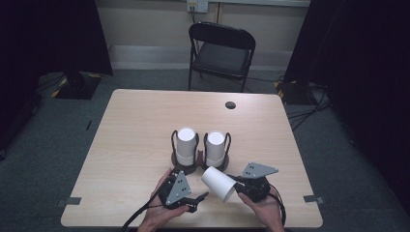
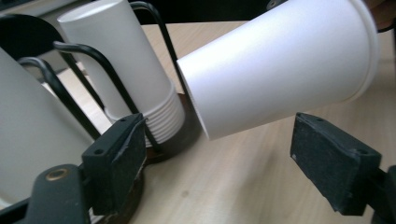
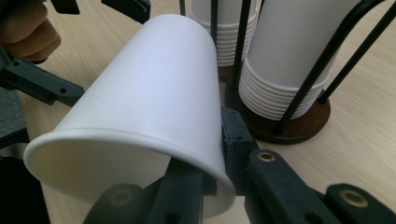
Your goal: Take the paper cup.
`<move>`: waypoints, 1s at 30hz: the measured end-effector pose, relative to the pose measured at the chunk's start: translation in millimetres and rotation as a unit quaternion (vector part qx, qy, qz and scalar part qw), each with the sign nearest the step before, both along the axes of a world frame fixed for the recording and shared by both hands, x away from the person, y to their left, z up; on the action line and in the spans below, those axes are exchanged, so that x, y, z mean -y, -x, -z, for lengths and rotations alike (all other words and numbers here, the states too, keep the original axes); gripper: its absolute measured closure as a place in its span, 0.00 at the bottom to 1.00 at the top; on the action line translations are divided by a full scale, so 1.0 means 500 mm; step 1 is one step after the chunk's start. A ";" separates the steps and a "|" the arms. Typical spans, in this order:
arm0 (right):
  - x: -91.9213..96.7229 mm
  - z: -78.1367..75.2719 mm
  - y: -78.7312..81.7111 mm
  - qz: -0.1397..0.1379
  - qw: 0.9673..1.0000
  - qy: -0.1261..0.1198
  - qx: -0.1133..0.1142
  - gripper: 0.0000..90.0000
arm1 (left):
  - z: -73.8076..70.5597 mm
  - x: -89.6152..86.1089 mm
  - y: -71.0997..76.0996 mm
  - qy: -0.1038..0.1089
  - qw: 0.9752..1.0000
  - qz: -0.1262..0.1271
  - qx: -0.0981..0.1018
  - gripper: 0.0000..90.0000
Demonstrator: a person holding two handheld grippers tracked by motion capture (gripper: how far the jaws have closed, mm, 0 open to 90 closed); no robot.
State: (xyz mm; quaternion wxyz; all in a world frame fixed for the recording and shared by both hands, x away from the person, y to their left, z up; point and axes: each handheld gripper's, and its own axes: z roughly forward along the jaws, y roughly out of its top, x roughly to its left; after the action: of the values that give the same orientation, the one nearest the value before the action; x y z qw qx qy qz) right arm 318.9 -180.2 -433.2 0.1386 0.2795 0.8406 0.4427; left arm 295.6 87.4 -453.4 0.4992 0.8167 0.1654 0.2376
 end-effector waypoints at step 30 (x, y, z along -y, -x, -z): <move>-0.036 -0.017 -0.050 -0.048 0.987 0.093 -0.120 0.96 | 0.020 0.051 0.021 -0.081 0.995 0.037 0.045 0.18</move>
State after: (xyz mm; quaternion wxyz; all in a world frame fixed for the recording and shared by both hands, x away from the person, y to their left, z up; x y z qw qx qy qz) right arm 343.9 -162.3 -424.8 0.0404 0.2756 0.9013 0.3318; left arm 285.0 61.7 -463.5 0.4467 0.8484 0.0930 0.2683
